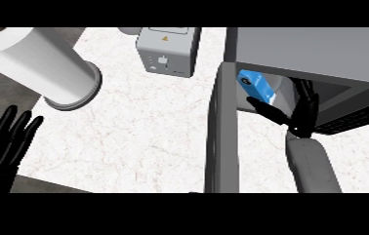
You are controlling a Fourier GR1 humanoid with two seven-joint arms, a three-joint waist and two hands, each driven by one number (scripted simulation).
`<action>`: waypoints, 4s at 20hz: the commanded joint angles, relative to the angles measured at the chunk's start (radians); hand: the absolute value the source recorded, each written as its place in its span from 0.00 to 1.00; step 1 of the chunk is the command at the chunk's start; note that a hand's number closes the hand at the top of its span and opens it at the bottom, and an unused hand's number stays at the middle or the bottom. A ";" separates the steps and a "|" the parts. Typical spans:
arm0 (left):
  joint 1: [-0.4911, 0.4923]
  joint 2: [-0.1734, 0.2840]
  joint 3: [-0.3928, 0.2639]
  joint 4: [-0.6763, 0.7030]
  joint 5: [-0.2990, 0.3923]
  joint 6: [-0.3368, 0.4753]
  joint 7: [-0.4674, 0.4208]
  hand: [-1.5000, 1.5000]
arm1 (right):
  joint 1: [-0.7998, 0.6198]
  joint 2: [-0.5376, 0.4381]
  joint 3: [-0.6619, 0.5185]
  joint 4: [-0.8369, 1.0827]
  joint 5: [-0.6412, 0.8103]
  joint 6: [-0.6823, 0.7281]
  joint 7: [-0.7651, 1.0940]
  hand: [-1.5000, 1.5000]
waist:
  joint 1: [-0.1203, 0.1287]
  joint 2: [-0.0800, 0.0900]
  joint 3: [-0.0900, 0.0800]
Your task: Pick up the milk, place it into the microwave and close the microwave
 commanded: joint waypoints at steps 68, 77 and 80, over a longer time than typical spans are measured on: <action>-0.297 -0.107 -0.610 0.631 -0.584 0.049 -0.162 1.00 | 0.223 0.004 0.035 -0.007 -0.167 0.663 0.163 0.00 | -0.233 -0.034 -0.002; -0.420 -0.107 -0.910 0.845 -0.535 0.272 -0.216 1.00 | 0.517 -0.019 0.042 -0.461 -0.260 0.730 0.305 0.00 | -0.222 -0.026 0.000; -0.467 -0.107 -1.039 0.926 -0.475 0.427 -0.211 1.00 | 0.573 -0.028 0.068 -0.613 -0.288 0.769 0.408 0.00 | -0.234 -0.024 -0.001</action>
